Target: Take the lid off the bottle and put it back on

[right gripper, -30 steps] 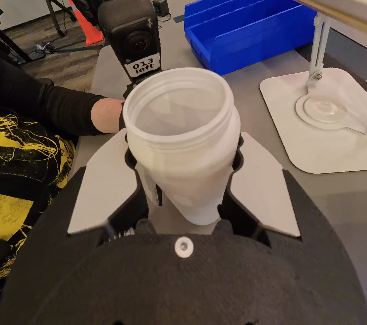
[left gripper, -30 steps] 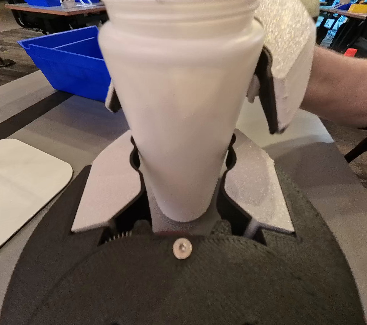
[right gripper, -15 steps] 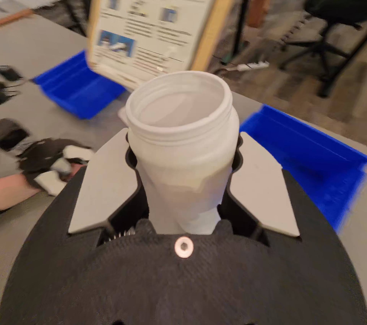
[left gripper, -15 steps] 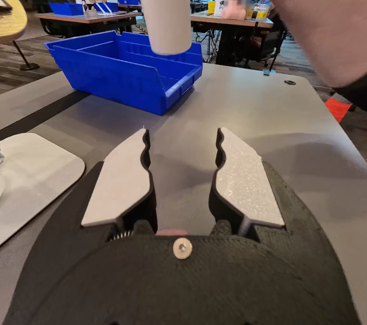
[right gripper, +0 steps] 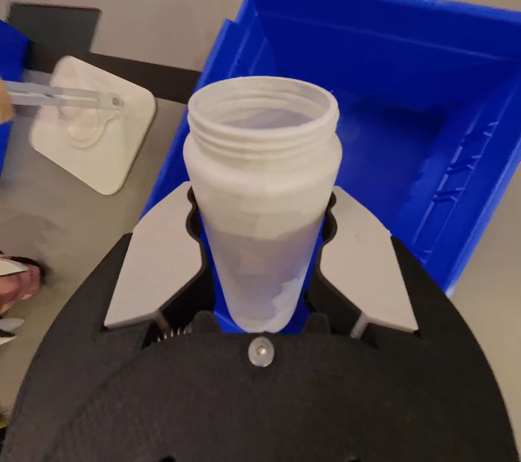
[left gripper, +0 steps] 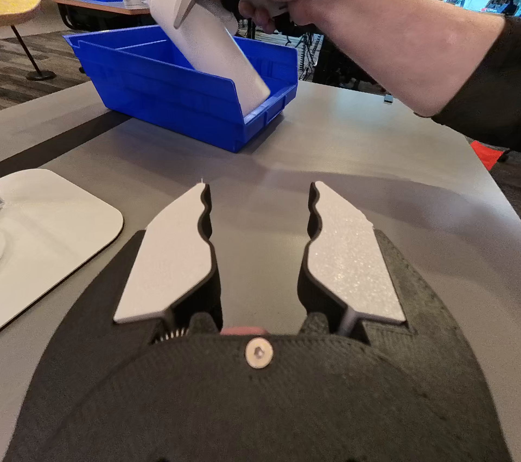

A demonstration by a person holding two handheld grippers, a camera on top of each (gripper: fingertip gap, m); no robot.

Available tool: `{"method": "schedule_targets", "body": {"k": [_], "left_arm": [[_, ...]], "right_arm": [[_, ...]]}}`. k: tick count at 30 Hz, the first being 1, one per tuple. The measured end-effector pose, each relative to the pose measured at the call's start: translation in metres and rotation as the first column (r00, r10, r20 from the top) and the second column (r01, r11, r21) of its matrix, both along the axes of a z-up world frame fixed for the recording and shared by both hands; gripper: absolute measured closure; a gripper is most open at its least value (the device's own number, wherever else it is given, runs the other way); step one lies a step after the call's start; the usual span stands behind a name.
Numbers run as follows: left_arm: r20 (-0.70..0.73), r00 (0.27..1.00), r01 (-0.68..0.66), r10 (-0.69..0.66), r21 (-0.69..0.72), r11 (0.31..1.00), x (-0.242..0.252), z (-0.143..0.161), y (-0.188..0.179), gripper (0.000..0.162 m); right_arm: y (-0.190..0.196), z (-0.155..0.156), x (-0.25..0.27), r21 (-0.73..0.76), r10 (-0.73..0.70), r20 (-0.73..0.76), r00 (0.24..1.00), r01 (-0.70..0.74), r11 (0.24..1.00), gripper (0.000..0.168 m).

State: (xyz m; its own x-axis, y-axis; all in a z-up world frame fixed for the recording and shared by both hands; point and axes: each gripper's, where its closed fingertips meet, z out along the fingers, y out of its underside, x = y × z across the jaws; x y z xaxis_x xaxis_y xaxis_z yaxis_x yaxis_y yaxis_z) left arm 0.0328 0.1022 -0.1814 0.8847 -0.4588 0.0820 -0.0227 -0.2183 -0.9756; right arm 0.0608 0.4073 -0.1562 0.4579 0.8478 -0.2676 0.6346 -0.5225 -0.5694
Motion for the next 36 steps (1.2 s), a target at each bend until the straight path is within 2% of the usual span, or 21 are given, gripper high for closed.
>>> {"method": "schedule_targets", "body": {"k": [9, 12, 14, 17, 20, 23, 26, 29, 32, 36], "left_arm": [[0.012, 1.0, 0.004, -0.004, -0.008, 1.0, 0.0, -0.001, 0.001, 0.095], [0.016, 1.0, 0.004, -0.004, -0.008, 1.0, -0.001, -0.001, 0.001, 0.095], [0.019, 1.0, 0.004, -0.004, -0.008, 1.0, -0.001, 0.0, 0.001, 0.095], [0.023, 1.0, 0.001, -0.001, -0.009, 1.0, -0.002, 0.0, 0.001, 0.095], [0.021, 1.0, -0.014, 0.014, -0.005, 1.0, -0.004, 0.0, 0.002, 0.094], [0.015, 0.999, -0.048, 0.048, 0.002, 0.999, -0.011, 0.001, 0.003, 0.093], [0.004, 0.995, -0.103, 0.103, 0.005, 0.995, -0.024, 0.003, 0.003, 0.092], [0.002, 0.987, -0.159, 0.159, 0.01, 0.987, -0.042, 0.006, 0.0, 0.092], [0.022, 0.975, -0.22, 0.22, -0.004, 0.975, -0.065, 0.005, -0.002, 0.089], [0.043, 0.96, -0.275, 0.277, -0.047, 0.96, -0.085, -0.004, -0.003, 0.087]], "right_arm": [[0.016, -0.034, 0.007, -0.01, -0.027, 0.148, 0.989, 0.029, 1.0, 0.083], [0.018, -0.027, 0.01, 0.051, -0.049, 0.138, 0.989, 0.042, 0.998, 0.075], [0.013, -0.009, 0.006, 0.104, -0.045, 0.073, 0.996, 0.038, 0.994, 0.075], [-0.026, 0.031, -0.008, 0.173, 0.051, -0.076, 0.996, -0.037, 0.984, 0.078], [-0.093, 0.068, -0.029, 0.252, 0.218, -0.21, 0.953, -0.162, 0.954, 0.079], [-0.169, 0.08, -0.051, 0.296, 0.377, -0.3, 0.877, -0.29, 0.91, 0.078], [-0.226, 0.06, -0.072, 0.331, 0.477, -0.281, 0.833, -0.382, 0.863, 0.074], [-0.253, 0.031, -0.09, 0.344, 0.5, -0.291, 0.816, -0.398, 0.85, 0.075], [-0.257, -0.01, -0.106, 0.327, 0.487, -0.276, 0.829, -0.395, 0.858, 0.074], [-0.258, -0.056, -0.118, 0.23, 0.45, -0.329, 0.83, -0.392, 0.891, 0.077]]}}
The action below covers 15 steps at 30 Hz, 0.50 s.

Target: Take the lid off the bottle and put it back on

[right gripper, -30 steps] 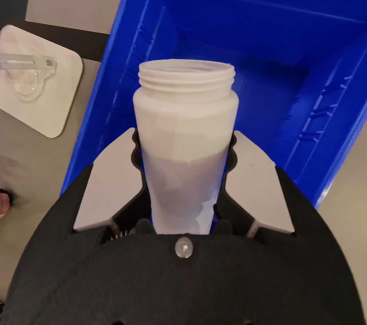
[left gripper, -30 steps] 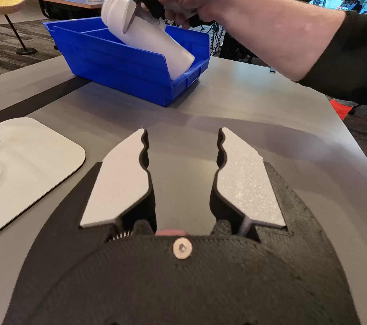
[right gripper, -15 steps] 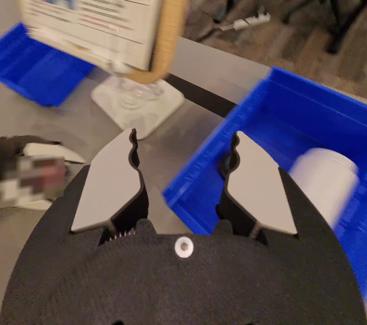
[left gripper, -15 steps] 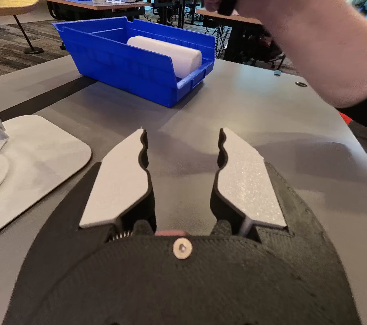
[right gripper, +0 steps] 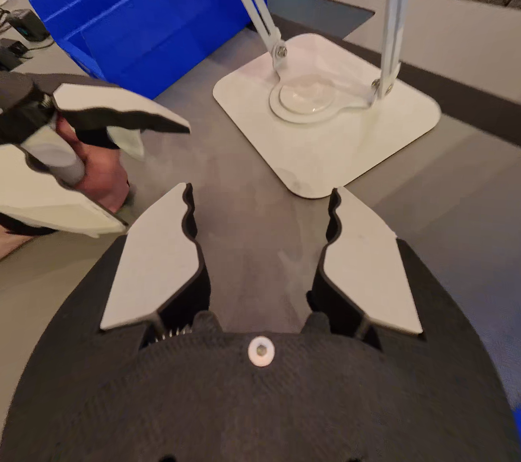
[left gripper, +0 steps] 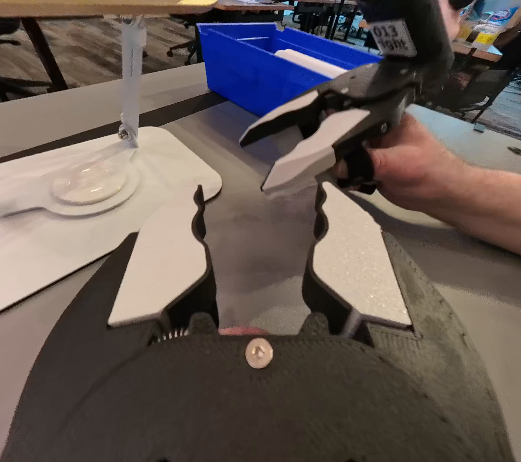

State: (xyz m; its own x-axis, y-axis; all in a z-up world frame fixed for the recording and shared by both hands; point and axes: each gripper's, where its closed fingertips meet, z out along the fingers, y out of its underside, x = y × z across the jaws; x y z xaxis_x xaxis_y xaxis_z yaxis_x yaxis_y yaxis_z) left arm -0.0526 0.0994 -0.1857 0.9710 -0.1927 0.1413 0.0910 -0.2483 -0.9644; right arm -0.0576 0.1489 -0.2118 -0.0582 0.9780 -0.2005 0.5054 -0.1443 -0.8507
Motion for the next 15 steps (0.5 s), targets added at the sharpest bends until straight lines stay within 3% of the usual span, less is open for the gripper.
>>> {"method": "schedule_targets", "body": {"k": [3, 15], "left_arm": [[0.0, 1.0, -0.003, 0.003, -0.019, 1.0, 0.0, -0.003, 0.002, 0.084], [-0.03, 1.0, -0.003, 0.002, -0.046, 0.999, 0.002, -0.007, 0.005, 0.081]], "right_arm": [[-0.008, -0.024, -0.001, -0.008, 0.049, 0.07, 0.996, -0.049, 0.999, 0.076], [-0.018, -0.035, 0.001, 0.089, 0.093, 0.135, 0.987, -0.105, 0.991, 0.073]]}}
